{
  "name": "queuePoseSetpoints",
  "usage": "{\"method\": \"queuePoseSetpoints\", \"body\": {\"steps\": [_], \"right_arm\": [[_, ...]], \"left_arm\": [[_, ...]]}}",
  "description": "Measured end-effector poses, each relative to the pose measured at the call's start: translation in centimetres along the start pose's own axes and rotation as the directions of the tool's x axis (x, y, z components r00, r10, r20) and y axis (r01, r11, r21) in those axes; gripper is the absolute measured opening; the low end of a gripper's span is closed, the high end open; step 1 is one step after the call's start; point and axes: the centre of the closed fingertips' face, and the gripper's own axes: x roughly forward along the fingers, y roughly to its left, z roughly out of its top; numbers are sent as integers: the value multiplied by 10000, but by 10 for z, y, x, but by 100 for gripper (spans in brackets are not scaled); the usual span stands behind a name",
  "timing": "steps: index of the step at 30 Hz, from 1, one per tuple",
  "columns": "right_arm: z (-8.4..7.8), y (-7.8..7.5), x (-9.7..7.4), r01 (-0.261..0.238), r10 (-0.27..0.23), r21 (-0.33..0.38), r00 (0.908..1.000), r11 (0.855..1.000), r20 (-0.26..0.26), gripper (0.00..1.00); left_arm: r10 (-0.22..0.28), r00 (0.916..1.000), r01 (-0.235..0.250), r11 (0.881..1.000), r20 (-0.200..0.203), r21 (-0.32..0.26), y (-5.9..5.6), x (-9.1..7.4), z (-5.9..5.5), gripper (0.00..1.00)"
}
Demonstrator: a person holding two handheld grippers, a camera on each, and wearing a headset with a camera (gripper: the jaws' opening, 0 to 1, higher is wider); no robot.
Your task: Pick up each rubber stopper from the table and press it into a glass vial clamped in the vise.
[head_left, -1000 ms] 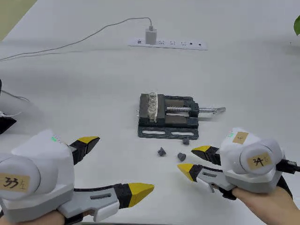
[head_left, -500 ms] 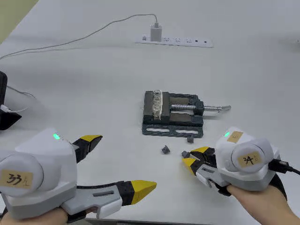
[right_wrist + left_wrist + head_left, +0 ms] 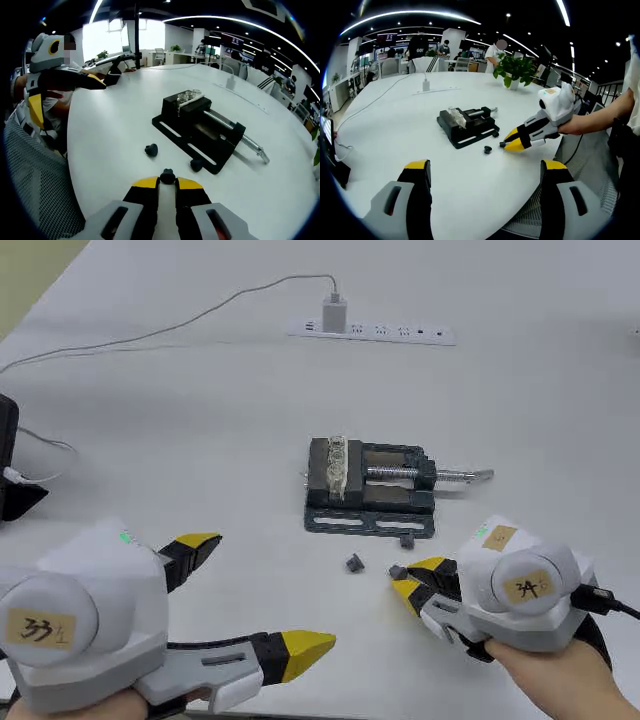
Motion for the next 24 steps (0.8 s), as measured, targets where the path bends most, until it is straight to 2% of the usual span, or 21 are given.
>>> {"method": "queuePoseSetpoints", "body": {"steps": [4,9,11,14,17,19,21,22,24], "right_arm": [[8,1,-8,-255,257,-298,9996,9992,63,8],[20,0,-24,-752,763,-767,9970,9942,106,8],[26,2,-32,-1029,1051,-1060,9943,9890,153,8],[32,4,-43,-1487,1500,-1545,9887,9767,-32,8],[41,11,-55,-2041,2027,-2269,9788,9523,-299,8],[44,16,-60,-2414,2364,-2540,9703,9366,-505,8],[47,21,-66,-2801,2688,-2929,9599,9142,-791,8],[48,23,-69,-2972,2792,-3254,9548,8976,-1020,8],[48,27,-72,-3234,2953,-3516,9462,8785,-1325,8]], "left_arm": [[-113,9999,114,9997,-60,226,-2,1,0,89],[-359,9991,378,9946,-213,967,-6,5,2,86],[-487,9981,536,9890,-383,1381,-8,7,2,84],[-724,9958,829,9718,-552,2209,-13,11,4,83],[-910,9926,1117,9442,-804,3099,-19,15,8,79],[-1034,9910,1261,9336,-848,3353,-22,19,10,77],[-1213,9877,1502,9105,-983,3854,-26,23,14,74],[-1251,9864,1586,8960,-1068,4147,-28,25,15,73],[-1338,9845,1693,8946,-1136,4135,-31,29,17,71]]}}
